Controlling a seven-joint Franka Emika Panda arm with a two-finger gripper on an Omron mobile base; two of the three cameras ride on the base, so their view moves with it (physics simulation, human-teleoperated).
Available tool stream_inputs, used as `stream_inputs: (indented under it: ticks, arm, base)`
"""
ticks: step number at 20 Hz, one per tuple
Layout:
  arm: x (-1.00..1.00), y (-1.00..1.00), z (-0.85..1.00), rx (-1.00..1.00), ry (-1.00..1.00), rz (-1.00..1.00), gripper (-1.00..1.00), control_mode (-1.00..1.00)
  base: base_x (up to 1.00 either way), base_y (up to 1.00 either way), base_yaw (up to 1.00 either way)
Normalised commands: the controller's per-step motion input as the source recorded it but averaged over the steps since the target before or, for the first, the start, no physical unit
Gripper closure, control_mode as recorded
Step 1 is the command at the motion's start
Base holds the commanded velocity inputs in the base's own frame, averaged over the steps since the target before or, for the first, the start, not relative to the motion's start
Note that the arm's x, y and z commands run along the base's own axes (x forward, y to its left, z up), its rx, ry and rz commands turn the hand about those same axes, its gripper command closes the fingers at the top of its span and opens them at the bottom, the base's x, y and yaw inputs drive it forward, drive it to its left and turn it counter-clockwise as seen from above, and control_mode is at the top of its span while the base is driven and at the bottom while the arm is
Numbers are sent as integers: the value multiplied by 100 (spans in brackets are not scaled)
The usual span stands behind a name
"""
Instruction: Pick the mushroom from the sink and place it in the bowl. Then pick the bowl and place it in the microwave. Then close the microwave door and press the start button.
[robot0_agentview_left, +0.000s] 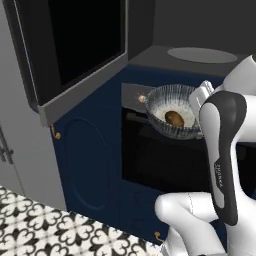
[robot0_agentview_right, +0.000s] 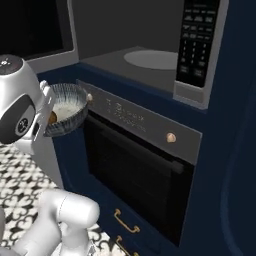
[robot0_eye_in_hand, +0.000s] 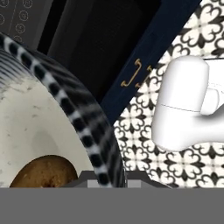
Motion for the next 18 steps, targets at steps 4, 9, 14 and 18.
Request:
stream_inputs:
  ticks: [4,9,14,18]
  arm:
    - [0,0,0,0,0,0,100,100]
    - [0,0,0,0,0,0,100,100]
    - [0,0,0,0,0,0,100,100]
    - [0,0,0,0,0,0,100,100]
  base:
    - [67,3,17]
    - [79,12,4]
    - [27,32,12]
    - [0,0,30]
